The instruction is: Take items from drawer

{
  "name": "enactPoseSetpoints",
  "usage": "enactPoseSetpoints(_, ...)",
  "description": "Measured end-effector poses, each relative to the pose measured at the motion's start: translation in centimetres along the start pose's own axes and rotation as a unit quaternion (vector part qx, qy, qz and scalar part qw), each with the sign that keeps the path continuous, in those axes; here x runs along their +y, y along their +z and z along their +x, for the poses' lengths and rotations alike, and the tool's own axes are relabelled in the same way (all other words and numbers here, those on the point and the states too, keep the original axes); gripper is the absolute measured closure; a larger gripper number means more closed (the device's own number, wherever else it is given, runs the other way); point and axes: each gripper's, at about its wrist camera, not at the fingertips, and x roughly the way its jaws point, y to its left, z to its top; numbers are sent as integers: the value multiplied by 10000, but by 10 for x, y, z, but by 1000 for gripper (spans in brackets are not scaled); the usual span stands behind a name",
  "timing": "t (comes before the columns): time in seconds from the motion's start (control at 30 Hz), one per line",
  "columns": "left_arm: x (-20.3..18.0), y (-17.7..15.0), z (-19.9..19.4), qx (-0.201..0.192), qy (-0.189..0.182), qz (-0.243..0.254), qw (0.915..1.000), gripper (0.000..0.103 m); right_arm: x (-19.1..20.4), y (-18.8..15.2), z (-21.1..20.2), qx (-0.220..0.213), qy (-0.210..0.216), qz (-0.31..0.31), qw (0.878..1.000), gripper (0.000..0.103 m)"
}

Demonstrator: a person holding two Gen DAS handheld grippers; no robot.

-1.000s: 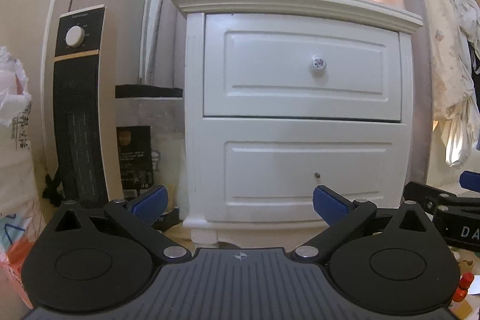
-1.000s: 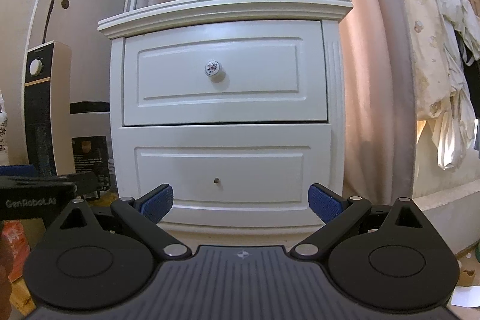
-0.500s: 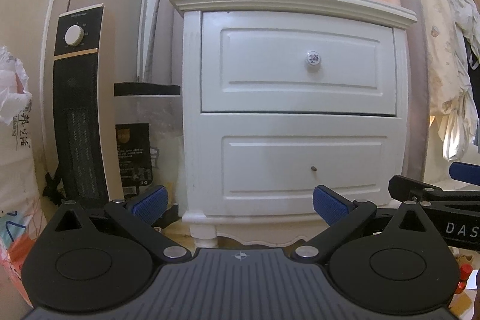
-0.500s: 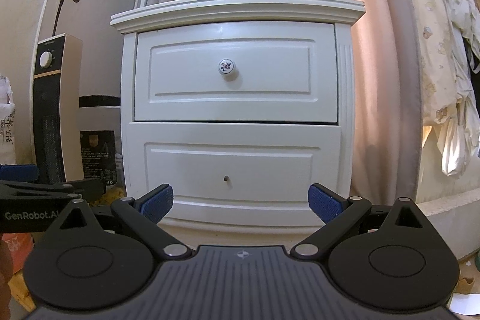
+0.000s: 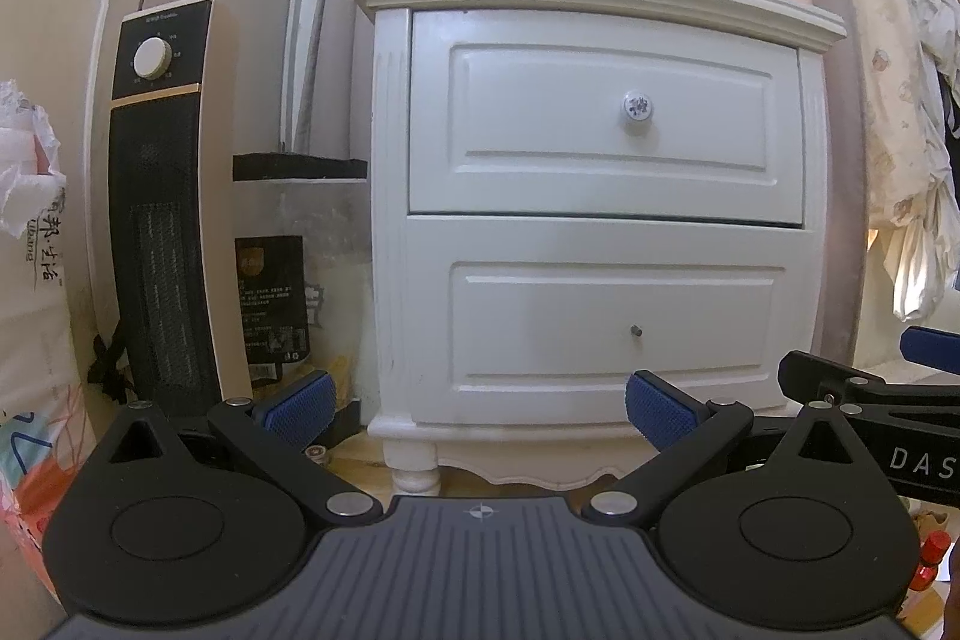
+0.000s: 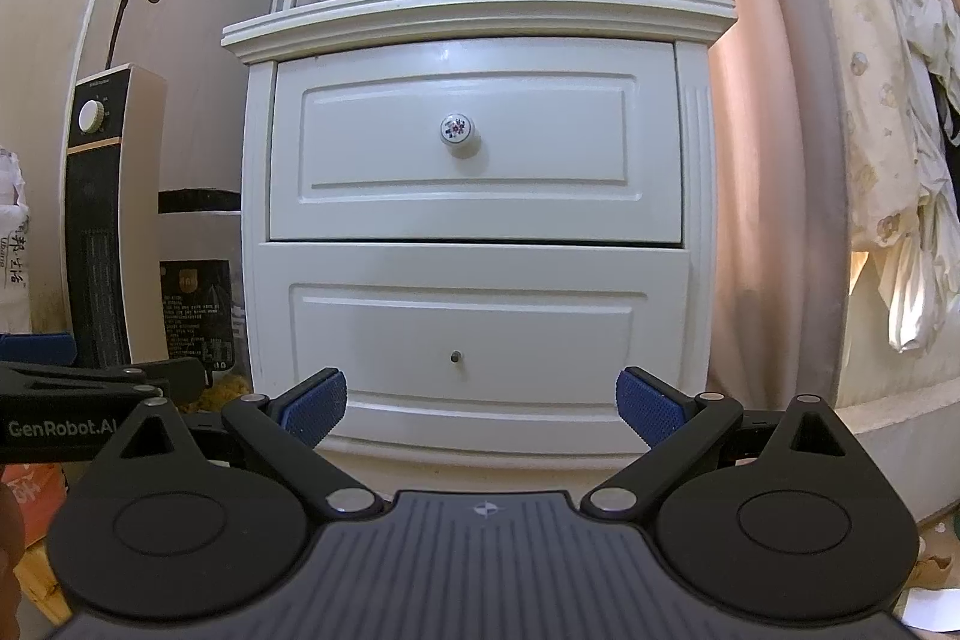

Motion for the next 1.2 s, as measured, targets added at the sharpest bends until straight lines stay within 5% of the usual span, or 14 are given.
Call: enactPoseSetpoints(1.2, -6, -2, 12, 163, -43, -78, 9998, 0, -6, -6, 8, 86, -114, 43, 9999, 0)
